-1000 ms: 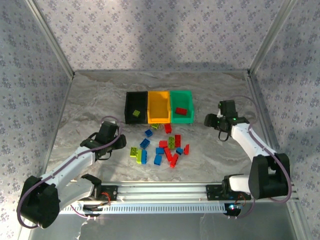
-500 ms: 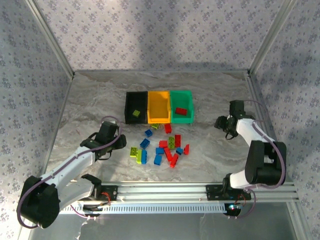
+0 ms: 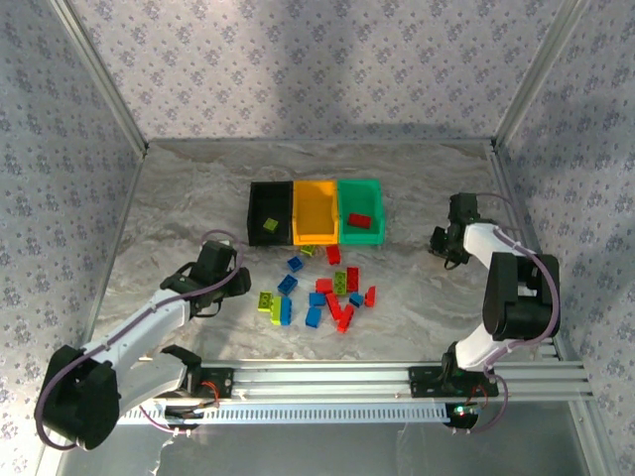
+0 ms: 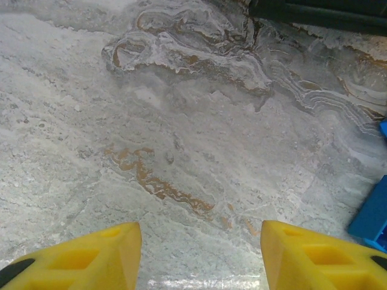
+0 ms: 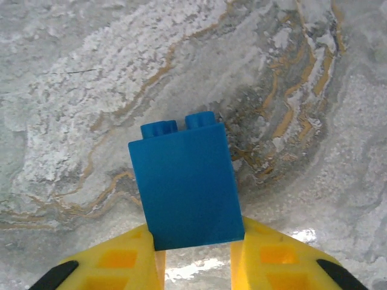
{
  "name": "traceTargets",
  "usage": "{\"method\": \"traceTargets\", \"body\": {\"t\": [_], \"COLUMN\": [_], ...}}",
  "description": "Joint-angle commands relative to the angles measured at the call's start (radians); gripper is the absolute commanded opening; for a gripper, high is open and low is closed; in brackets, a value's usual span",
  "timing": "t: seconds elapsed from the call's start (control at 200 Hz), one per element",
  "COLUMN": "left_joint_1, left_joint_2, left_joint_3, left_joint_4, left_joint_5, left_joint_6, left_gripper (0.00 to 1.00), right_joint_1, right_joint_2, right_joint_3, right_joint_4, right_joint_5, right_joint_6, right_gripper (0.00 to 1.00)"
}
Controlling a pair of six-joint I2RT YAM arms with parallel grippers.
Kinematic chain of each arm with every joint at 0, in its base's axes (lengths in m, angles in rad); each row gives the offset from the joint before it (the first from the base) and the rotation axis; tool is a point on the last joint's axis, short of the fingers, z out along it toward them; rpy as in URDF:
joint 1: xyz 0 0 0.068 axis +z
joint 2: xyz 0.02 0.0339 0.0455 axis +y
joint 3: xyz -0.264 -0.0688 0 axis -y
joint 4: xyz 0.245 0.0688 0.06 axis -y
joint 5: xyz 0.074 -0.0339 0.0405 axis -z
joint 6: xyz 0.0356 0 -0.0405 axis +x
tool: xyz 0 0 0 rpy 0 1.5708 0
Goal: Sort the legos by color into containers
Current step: Pick up the lego from the middle-right of the table, then place the lego in the container.
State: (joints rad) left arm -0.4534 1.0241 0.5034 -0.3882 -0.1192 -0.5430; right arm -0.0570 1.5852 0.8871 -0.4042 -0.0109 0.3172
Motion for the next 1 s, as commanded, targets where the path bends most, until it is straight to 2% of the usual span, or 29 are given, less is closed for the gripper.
{"method": "traceTargets", "body": {"t": [0.0,0.155,0.375,0.525,0.765,0.87,0.995], "left_joint_1": [0.006,0.007,0.009,0.012,0.012,0.012,0.012], "left_joint_2": [0.009,0.023,0.054,0.048,0.029,0.03,0.03], "left_joint_3": [0.013,0.014,0.027,0.024,0.014,0.012,0.012], "left_joint_4": [0.016,0.025,0.024,0.024,0.029,0.031,0.031], "left_joint_5": [0.014,0.018,0.033,0.032,0.033,0.034,0.034], "left_joint_6": [0.015,0.017,0.025,0.022,0.02,0.021,0.02], "left_gripper": [0.54,0.54,0.55,0.54,0.55,0.55,0.55], "right_joint_1": [0.036,0.174,0.442,0.583,0.689,0.711,0.715], "right_joint_2": [0.005,-0.012,0.044,0.151,0.379,0.453,0.532], "right_joint_3": [0.041,0.101,0.354,0.546,0.816,0.877,0.92], "right_joint_4": [-0.029,-0.065,-0.151,-0.192,-0.266,-0.278,-0.294], "right_joint_5": [0.024,0.048,0.123,0.147,0.122,0.122,0.102], "right_joint_6": [-0.018,-0.021,-0.012,-0.018,-0.029,-0.025,-0.023], "right_gripper": [0.26,0.26,0.26,0.27,0.27,0.28,0.34]}}
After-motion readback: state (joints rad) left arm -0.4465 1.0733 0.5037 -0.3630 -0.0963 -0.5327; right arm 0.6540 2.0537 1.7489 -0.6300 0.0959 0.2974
